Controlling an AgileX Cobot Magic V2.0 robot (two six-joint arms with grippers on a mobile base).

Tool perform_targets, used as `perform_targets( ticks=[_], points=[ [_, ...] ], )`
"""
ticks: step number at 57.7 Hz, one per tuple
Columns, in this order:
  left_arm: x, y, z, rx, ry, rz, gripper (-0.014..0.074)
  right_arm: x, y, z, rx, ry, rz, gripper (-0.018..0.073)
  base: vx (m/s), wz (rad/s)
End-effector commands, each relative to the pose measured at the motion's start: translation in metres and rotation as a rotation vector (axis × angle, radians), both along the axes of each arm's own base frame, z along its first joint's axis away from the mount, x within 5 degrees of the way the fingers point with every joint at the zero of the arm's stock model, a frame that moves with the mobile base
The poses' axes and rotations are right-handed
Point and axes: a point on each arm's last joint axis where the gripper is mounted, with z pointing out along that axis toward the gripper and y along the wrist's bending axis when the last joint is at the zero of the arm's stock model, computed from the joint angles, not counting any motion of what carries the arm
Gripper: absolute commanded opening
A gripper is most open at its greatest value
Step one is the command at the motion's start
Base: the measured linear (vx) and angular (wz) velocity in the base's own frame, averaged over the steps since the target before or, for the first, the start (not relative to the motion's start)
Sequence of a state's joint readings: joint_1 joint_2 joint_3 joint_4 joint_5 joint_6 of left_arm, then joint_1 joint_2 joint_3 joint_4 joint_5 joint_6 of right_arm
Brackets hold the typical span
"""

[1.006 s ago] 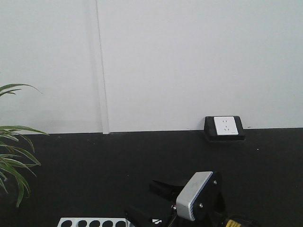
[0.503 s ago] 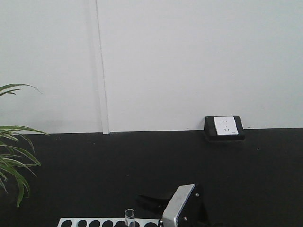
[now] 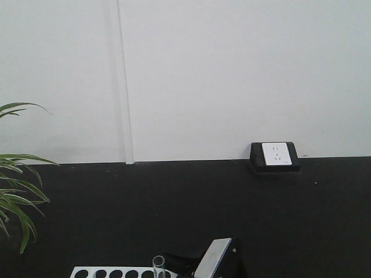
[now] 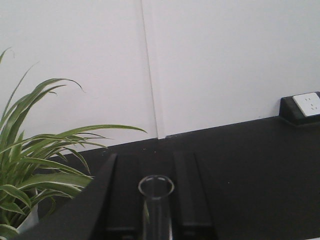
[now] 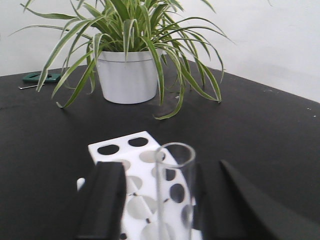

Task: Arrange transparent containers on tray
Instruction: 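Grasp a second clear tube from the rack with the right gripper and lift, then raise both held tubes upright clear of the rack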

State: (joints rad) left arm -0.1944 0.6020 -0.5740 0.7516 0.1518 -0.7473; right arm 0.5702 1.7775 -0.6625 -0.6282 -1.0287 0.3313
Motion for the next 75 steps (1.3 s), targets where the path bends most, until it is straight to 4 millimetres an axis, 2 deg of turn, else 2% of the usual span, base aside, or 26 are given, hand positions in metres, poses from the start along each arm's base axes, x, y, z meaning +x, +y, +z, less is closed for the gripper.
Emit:
perform_targets(
  ticks=[1, 13, 22, 30, 36, 55, 63, 75],
  points=[
    [-0.001, -0.004, 0.012, -0.021, -0.061, -0.042, -0.0003, 0.004, 0.001, 0.027, 0.125, -0.105, -0.014, 0.024, 0.0, 0.0],
    [-0.001, -0.004, 0.012, -0.021, -0.062, -0.042, -0.0003, 0.005, 0.001, 0.026, 0.119, -0.118, -0.023, -0.0015, 0.0, 0.0],
    [-0.001, -0.004, 0.012, -0.021, -0.062, -0.042, -0.0003, 0.004, 0.001, 0.027, 0.132, -0.124, -0.02, -0.0014, 0.0, 0.0],
    [-0.001, -0.004, 0.012, -0.021, -0.062, -0.042, -0.0003, 0.004, 0.0, 0.037, 0.177, -0.148, -0.026, -0.0013, 0.0, 0.0],
    [-0.001, -0.004, 0.012, -0.021, -0.062, -0.042, -0.0003, 0.003, -0.001, 0.053, 0.196, -0.185, -0.027, -0.0013, 0.0, 0.0],
    [-0.001, -0.004, 0.012, -0.021, -0.062, -0.042, -0.0003, -0.002, -0.01, 0.127, 0.223, -0.239, -0.086, -0.0013, 0.0, 0.0],
    [-0.001, -0.004, 0.012, -0.021, -0.062, -0.042, -0.0003, -0.013, -0.022, 0.151, 0.19, -0.252, -0.141, -0.0013, 0.0, 0.0],
    [-0.001, -0.003, 0.011, -0.02, -0.056, -0.037, -0.0003, -0.033, -0.045, 0.175, 0.121, -0.196, -0.239, -0.0013, 0.0, 0.0]
  ],
)
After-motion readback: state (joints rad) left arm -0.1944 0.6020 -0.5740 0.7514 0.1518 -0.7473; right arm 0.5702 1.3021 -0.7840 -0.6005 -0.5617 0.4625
